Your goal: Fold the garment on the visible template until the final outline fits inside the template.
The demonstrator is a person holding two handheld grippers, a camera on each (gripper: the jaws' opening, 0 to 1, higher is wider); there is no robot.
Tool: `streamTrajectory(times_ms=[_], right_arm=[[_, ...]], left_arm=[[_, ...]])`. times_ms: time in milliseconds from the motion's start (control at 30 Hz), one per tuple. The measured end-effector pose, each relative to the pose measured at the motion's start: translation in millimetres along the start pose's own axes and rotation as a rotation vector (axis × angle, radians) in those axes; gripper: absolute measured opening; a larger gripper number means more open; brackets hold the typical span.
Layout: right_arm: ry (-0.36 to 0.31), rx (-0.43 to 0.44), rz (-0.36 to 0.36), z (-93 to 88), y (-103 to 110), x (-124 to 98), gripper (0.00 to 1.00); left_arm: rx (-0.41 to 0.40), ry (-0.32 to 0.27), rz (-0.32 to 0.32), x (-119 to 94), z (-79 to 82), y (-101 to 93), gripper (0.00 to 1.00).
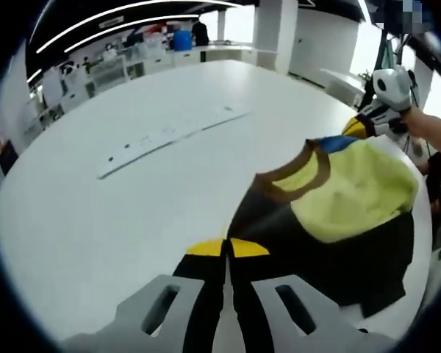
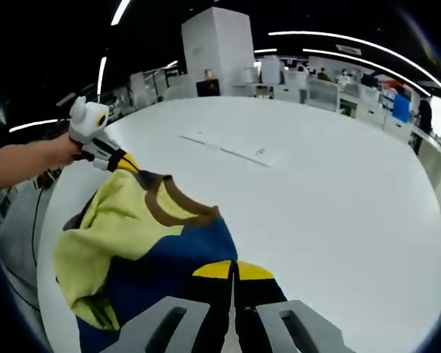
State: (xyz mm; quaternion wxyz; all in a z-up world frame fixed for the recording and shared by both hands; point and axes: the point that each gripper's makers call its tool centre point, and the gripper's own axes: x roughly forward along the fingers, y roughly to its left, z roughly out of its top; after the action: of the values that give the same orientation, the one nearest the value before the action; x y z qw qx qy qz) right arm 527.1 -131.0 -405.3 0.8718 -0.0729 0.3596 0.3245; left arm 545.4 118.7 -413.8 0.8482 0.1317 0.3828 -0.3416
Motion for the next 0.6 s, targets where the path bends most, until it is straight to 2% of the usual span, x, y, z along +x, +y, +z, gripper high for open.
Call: streamTrajectory(times_ms=[100,200,300,400,433,600], right_arm=[[0.001,0.0,-0.003,-0.1,0.2,-0.4,0.0],[-0.032,0.017,-0.005,8.0,-0.1,-3.5,0.0],[-0.073,0.028,-0.009,17.8,-0.8,-8.7,0.0],[-0.096,0.059,-0.013,21.7,-4.0,-12.1,0.08],[-0.099,0.058,-0.014,22.1,-4.0,-13.9,0.11],[-0.129,0.053,0.003,28.4,1.8,-20.4,0.12]], left_arm=[[0.001,0.003,0.004,0.1,-0.3,-0.4,0.0],[0.011,-0.013,0.017,-3.1,4.5,-0.4,0.0],[-0.015,-0.058,0.026,-9.2,12.7,2.0,0.0],[-0.074,-0.098,0.024,-15.0,17.9,4.7,0.14],[-0.069,-0.099,0.025,-16.8,17.5,4.9,0.17],[-0.058,-0.128,0.005,-24.9,19.5,-0.3,0.17]])
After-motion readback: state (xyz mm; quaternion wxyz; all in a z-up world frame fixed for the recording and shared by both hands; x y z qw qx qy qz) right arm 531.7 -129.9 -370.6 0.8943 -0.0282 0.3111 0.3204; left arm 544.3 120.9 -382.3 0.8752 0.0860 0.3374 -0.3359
